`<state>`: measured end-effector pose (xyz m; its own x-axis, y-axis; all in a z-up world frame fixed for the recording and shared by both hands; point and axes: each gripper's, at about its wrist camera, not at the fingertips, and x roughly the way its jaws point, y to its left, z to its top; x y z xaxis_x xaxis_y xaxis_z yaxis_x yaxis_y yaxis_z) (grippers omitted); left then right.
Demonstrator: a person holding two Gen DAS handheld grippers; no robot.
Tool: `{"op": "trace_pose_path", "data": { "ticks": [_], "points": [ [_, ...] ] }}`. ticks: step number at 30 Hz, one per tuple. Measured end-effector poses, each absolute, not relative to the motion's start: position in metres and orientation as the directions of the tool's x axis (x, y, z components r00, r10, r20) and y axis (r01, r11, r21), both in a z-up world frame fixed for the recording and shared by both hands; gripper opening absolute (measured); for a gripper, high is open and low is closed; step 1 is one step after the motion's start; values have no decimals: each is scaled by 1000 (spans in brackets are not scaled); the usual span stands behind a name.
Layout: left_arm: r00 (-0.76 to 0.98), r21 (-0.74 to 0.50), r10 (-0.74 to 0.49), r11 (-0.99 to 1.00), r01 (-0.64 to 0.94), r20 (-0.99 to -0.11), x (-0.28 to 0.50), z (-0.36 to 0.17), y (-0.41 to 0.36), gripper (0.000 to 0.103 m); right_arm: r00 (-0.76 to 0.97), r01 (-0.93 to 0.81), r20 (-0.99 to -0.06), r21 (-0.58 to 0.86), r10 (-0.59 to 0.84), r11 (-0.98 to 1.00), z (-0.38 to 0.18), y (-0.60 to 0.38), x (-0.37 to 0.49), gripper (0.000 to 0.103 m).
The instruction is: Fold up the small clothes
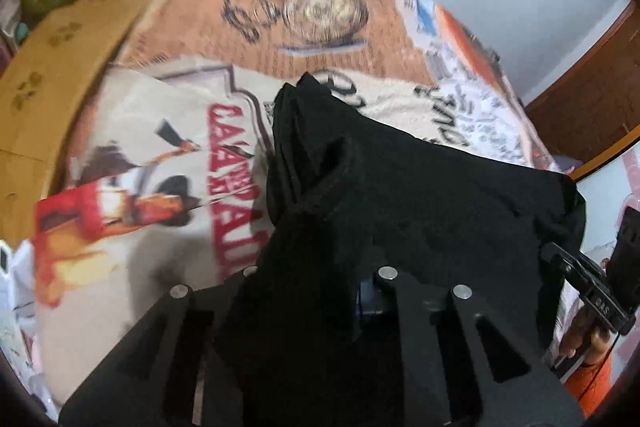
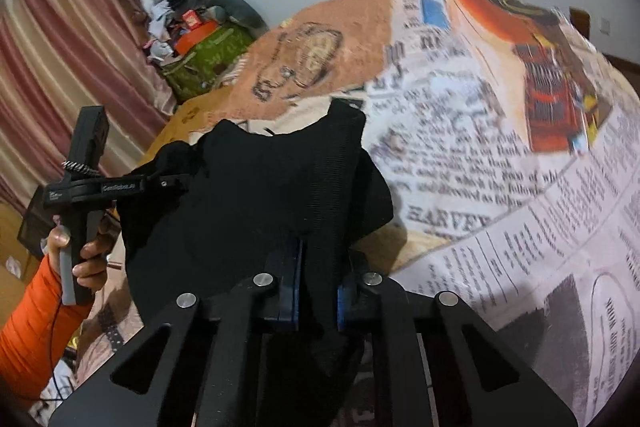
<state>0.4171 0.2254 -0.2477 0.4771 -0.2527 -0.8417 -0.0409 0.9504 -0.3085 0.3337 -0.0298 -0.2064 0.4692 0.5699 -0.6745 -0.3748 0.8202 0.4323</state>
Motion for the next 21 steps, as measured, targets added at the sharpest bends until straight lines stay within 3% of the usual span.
{"op": "trace_pose_path", "data": {
  "ticks": [6,10,16,21],
  "points": [
    [573,-289,-203,955,-62,-794,354,-199,259,21,465,-473,-636,409,616,780,-170,2,322,10],
    [578,-290,-173,950,-116,-797,330,-194,286,21,436,-519,-631,406,641,752,-161,31,324,10],
    [493,-284,-147,935,-215,-858,328,-238,323,22,344,-526,-688,423,639,738,-184,76,353,10],
    [435,-354,-205,888,-294,-877,336,-281,347,37,326,-498,-773,348,543,794,-210,98,371,13]
  ]
}}
